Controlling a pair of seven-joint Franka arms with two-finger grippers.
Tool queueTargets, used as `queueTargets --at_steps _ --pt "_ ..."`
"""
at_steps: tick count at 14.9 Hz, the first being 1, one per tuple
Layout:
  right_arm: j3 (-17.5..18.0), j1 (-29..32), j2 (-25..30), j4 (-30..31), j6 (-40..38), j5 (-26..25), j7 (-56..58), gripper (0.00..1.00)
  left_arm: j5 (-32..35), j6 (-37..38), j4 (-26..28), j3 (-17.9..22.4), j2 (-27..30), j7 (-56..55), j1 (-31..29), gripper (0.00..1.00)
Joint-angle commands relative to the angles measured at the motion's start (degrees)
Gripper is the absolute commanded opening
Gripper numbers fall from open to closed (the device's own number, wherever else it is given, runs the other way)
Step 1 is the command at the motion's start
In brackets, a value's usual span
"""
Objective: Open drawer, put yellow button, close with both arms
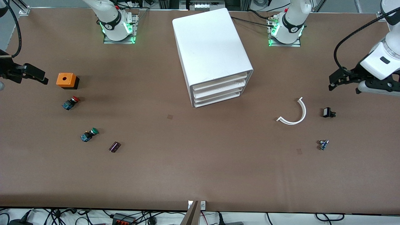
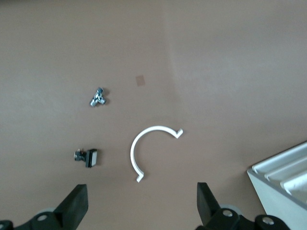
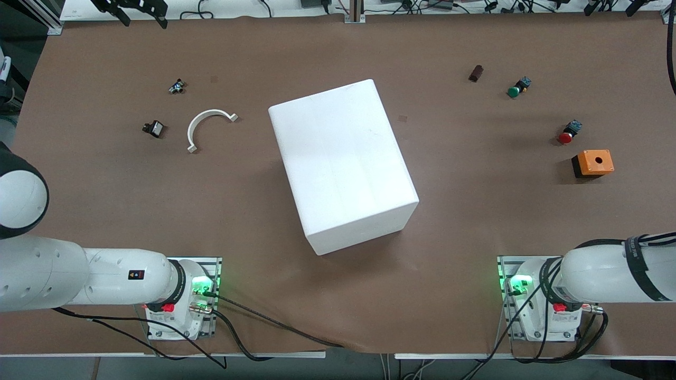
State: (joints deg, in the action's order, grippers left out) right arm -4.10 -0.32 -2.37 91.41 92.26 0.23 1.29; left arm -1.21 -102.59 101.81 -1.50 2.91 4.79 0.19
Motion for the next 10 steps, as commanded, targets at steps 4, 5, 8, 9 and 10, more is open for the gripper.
queueTargets --at_steps 4,5,8,9,10 --pt "1.0 0.5 1.8 2.1 0.9 -2.4 0.7 1.00 -0.6 9.3 -5.7 0.8 -2.6 0.9 0.4 1.00" --pt "1.0 0.5 1.8 2.2 1.0 -2.4 0.9 1.00 -0.6 9.4 -5.7 0.8 -2.6 1.1 0.3 1.00" --pt "0.9 0.8 1.8 3.2 1.2 -2.2 1.0 1.00 -0.6 9.1 -6.0 0.8 -2.7 1.1 0.3 1.00" --pt "0.8 0.8 1.8 3.3 1.2 -2.2 1.0 1.00 -0.6 9.1 -6.0 0.8 -2.7 1.1 0.3 1.00" --pt "0.8 0.8 1.8 3.3 1.0 -2.2 1.0 1.00 -0.6 9.1 -5.9 0.7 -2.7 1.1 0.2 1.00"
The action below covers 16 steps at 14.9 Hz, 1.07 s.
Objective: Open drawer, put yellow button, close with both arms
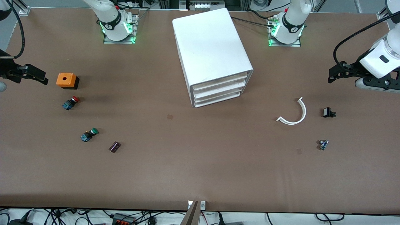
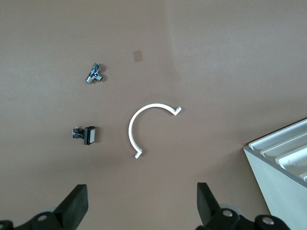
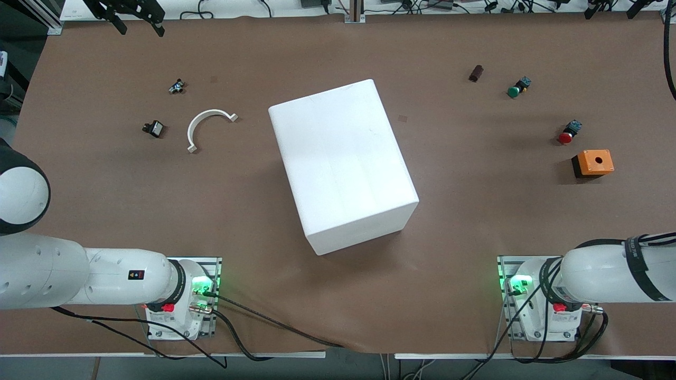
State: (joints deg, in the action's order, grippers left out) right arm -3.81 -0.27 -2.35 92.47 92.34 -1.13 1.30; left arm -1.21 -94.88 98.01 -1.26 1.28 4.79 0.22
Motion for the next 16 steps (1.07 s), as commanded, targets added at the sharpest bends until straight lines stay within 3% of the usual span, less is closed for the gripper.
queueTargets --at_steps 1,16 --pt "0.5 0.7 1.7 2.1 0.9 -0.8 1.0 1.00 -0.6 1.4 -2.1 0.5 -1.1 1.1 0.2 1.00" --pt "0.6 0.5 1.7 2.1 1.0 -0.9 1.8 1.00 -0.6 1.6 -2.3 -0.1 -1.0 1.1 0.3 1.00"
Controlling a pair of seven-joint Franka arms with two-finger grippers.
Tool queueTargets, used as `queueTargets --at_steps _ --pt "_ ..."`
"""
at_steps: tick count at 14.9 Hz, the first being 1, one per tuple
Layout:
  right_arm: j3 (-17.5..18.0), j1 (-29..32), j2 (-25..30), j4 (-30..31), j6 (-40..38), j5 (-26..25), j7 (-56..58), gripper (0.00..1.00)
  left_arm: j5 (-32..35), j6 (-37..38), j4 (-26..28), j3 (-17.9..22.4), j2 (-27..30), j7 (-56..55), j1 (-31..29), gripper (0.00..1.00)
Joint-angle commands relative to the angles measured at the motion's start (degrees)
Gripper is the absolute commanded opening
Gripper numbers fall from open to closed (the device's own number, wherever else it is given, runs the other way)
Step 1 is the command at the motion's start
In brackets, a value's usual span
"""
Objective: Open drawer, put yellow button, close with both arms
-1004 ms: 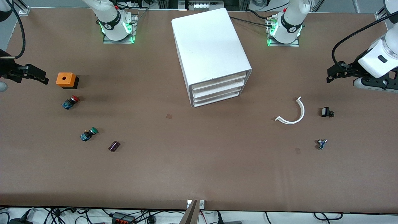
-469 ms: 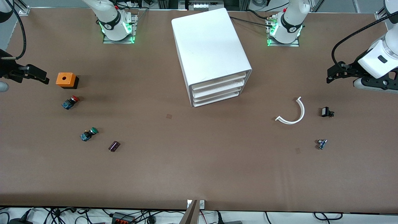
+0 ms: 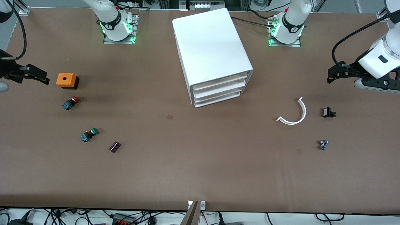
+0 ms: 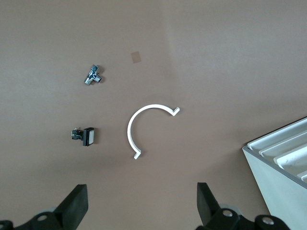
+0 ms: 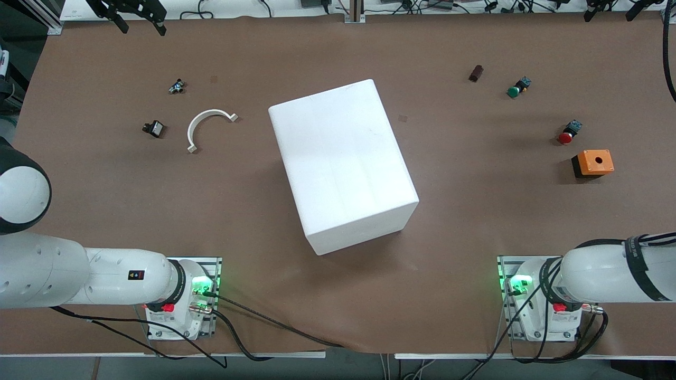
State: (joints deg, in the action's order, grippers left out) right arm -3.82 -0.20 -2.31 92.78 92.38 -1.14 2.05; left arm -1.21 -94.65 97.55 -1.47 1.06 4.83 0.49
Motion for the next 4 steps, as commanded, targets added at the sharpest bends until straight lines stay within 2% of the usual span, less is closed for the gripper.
queueTargets --at_steps 1,4 --pt "0.6 0.5 1.7 1.8 0.9 -0.9 1.0 1.00 -0.6 1.4 -1.8 0.1 -0.8 1.1 0.0 1.00" --pt "0.6 0.5 1.7 1.7 0.9 -0.9 1.1 1.00 -0.6 1.5 -1.8 0.1 -0.8 1.1 0.1 1.00"
